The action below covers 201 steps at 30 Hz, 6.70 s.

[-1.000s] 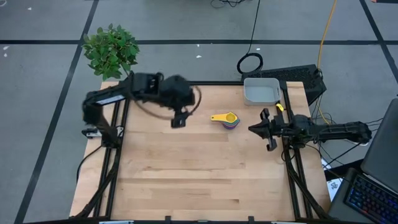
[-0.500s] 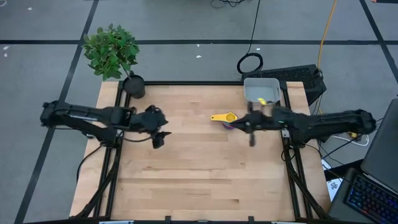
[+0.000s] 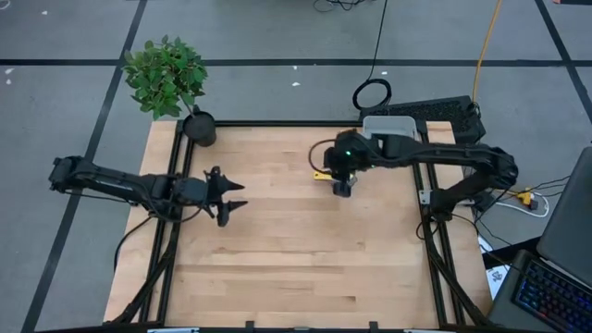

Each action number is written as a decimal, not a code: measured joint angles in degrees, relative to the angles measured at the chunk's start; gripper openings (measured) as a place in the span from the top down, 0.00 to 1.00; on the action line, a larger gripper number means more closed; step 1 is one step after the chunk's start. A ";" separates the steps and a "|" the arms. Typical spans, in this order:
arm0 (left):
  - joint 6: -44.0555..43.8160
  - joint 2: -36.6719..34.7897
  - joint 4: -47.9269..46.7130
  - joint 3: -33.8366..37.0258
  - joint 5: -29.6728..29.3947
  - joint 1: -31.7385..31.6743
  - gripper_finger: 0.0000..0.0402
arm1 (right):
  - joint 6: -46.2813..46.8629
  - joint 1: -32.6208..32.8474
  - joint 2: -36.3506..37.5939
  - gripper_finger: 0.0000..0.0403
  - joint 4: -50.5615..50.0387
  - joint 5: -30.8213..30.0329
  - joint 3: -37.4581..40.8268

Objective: Nest measuring cups in basket
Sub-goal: Put the stacked colored measuring cups into the gray bin

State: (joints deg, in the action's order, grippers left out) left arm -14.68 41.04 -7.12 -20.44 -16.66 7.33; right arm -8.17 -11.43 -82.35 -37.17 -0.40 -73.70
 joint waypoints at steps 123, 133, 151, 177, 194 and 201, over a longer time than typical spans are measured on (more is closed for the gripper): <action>5.16 0.09 12.03 10.86 -0.02 -0.17 0.36 | 5.81 -5.04 -30.24 0.42 -30.36 -2.89 -14.62; 5.12 0.09 12.03 10.86 -0.02 -0.15 0.36 | 5.29 -5.04 -30.20 0.42 -28.76 -2.79 -10.42; 4.48 0.11 11.66 10.86 -0.02 -0.15 0.36 | 5.81 -5.11 -26.66 0.42 -27.27 -5.46 -9.20; 4.30 0.11 11.59 10.86 -0.02 -0.16 0.36 | 6.02 -5.11 -26.70 0.48 -23.66 -5.31 -4.12; 4.42 0.13 11.59 10.86 -0.02 -0.16 0.36 | -1.71 -1.83 -26.70 0.69 -25.99 -3.51 -4.12; 4.23 0.13 11.61 10.86 -0.01 -0.15 0.36 | -3.09 -0.87 -26.11 0.70 -32.60 -10.42 -6.91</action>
State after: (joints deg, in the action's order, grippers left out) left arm -10.45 41.17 4.49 -9.58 -16.68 7.18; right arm -11.27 -12.30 -108.47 -69.78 -10.81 -80.61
